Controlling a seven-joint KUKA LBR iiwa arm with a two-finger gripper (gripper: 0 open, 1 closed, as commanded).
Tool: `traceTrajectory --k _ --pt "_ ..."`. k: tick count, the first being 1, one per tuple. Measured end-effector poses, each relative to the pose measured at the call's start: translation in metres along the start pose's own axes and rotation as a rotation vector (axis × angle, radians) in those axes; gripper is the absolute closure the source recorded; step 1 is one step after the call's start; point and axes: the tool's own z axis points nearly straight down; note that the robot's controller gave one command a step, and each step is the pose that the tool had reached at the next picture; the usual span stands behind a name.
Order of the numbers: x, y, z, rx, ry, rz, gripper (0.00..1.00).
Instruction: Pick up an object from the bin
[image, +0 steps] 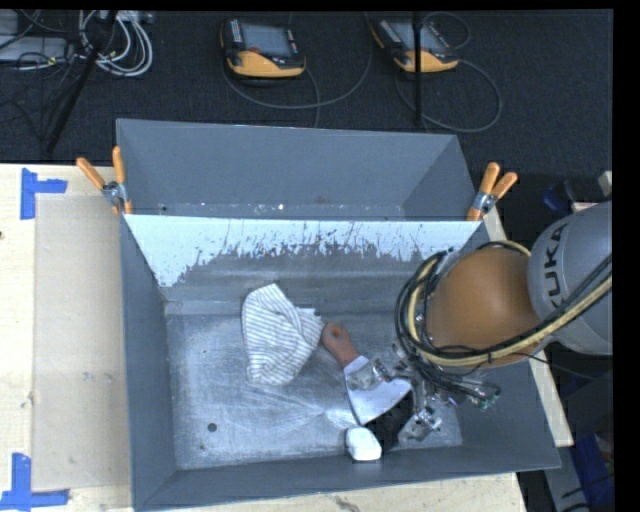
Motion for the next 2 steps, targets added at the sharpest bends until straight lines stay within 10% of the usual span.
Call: traceTrajectory --k 1,2 --pt "-0.0036 -0.0023 0.0117 -0.003 0.017 -0.128 1.00" --pt "-0.0029 -0.0023 0.0104 -0.004 0.017 -0.137 1.00"
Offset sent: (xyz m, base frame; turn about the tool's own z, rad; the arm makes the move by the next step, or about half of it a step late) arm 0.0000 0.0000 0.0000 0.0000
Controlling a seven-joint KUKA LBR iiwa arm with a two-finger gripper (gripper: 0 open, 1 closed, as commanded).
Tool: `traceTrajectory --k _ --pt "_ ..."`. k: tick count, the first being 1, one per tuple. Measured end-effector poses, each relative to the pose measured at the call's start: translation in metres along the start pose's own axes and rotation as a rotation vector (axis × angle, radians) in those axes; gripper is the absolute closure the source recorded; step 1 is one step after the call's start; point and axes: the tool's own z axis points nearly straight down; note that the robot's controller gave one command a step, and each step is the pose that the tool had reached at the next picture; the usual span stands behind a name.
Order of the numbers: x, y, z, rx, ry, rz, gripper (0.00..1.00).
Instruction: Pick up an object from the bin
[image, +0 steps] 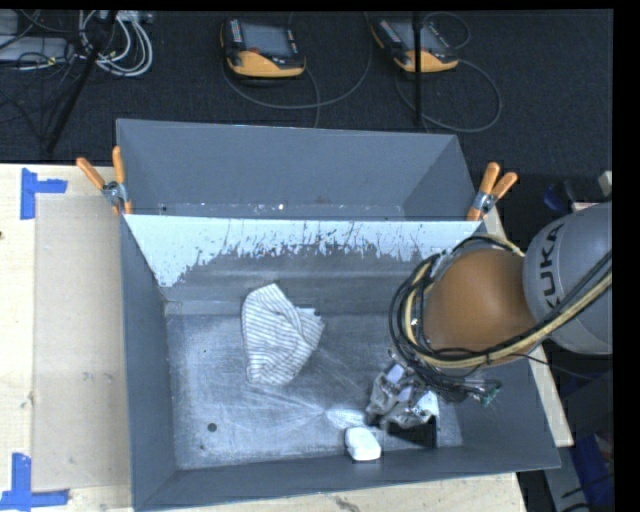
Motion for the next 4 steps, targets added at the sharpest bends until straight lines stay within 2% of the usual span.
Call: traceTrajectory --k 1,2,4 --pt "0.001 0.001 -0.003 -0.002 0.000 0.002 1.00" --pt "0.000 0.002 -0.016 -0.002 -0.008 0.005 1.00" --pt "-0.001 0.002 -0.036 0.001 -0.013 0.005 1.00"
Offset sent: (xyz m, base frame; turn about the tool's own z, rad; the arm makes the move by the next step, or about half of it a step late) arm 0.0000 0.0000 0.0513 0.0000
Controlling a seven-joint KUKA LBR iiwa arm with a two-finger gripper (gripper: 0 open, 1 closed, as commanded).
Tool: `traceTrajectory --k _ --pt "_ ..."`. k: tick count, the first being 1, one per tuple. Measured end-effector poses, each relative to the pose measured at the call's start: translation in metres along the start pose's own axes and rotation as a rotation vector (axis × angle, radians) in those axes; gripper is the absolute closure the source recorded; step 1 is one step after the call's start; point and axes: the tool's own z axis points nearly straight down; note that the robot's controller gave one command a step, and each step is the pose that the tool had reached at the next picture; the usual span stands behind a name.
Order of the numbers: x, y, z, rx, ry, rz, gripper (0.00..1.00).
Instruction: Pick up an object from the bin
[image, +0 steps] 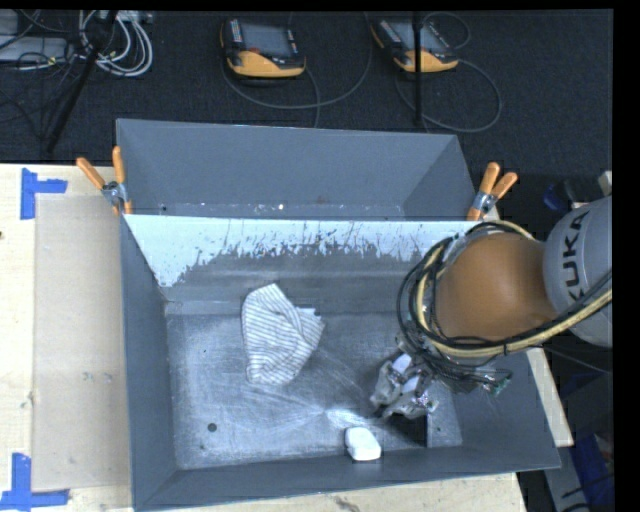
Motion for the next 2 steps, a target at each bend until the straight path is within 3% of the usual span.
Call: traceTrajectory --k 2 --pt "-0.0001 0.0009 -0.0170 -0.001 0.001 0.001 1.00"
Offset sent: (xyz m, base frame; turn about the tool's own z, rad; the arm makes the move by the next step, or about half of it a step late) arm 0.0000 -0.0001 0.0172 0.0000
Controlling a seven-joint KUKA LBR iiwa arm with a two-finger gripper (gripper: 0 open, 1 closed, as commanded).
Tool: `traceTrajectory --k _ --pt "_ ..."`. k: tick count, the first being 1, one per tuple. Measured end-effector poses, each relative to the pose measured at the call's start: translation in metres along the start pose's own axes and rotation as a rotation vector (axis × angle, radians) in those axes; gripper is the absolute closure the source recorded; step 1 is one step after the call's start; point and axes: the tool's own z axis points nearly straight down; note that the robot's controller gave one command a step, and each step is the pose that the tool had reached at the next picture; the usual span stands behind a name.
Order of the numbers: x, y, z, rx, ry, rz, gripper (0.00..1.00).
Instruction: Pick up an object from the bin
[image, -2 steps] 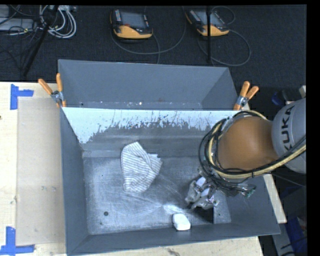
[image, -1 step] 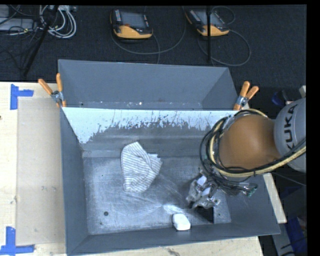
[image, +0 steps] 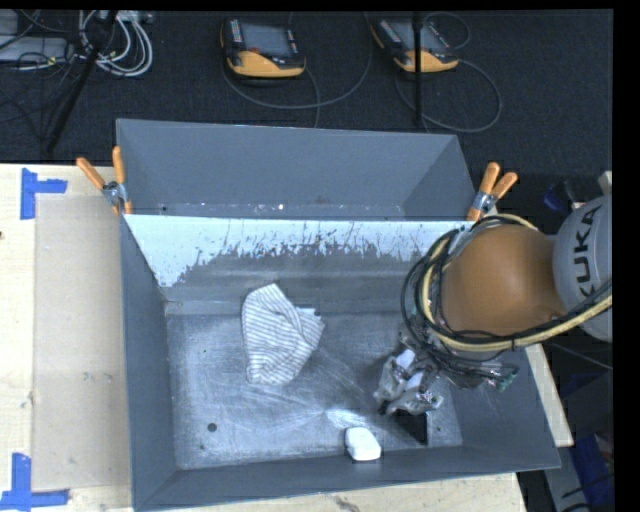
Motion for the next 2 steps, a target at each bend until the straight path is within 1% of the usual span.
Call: traceTrajectory --k 1,2 --pt "-0.0003 -0.0002 -0.0057 0.001 -0.001 0.000 1.00" --pt "0.0004 0.0011 -0.0142 -0.004 0.004 0.001 1.00"
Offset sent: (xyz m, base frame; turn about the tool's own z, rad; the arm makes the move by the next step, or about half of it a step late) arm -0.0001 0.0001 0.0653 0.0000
